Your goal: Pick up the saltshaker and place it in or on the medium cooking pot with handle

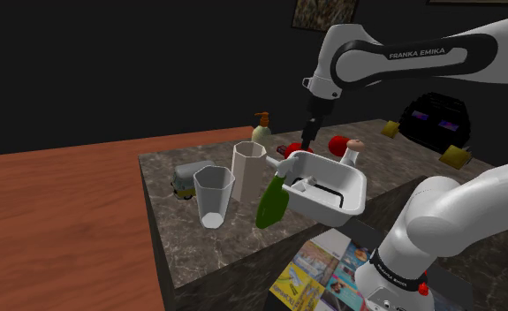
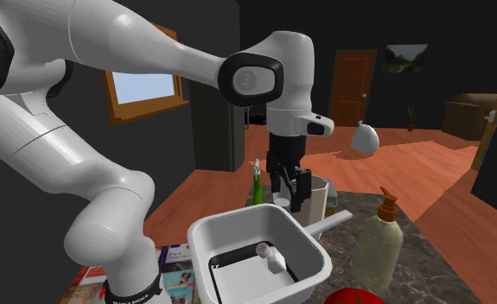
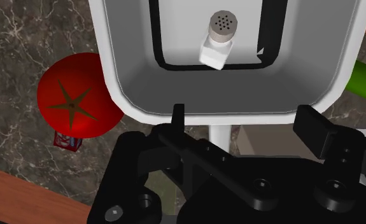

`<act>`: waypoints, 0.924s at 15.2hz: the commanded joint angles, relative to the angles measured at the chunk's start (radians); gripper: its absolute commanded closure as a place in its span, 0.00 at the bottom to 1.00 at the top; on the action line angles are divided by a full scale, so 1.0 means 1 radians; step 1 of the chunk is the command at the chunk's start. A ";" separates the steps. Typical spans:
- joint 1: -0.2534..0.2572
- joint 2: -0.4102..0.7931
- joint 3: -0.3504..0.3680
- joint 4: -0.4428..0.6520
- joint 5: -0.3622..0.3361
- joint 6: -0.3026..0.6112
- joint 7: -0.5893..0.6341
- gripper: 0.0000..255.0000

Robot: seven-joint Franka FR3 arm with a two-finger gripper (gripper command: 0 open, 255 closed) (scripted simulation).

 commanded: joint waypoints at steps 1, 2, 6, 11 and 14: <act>0.000 0.000 0.000 0.000 0.000 0.000 0.000 0.00; 0.000 0.000 0.000 0.000 0.000 0.000 0.000 0.00; 0.001 -0.007 0.003 0.122 0.003 -0.130 -0.001 0.00; 0.001 -0.007 0.003 0.122 0.003 -0.130 -0.001 0.00; 0.001 -0.007 0.003 0.122 0.003 -0.129 -0.001 0.00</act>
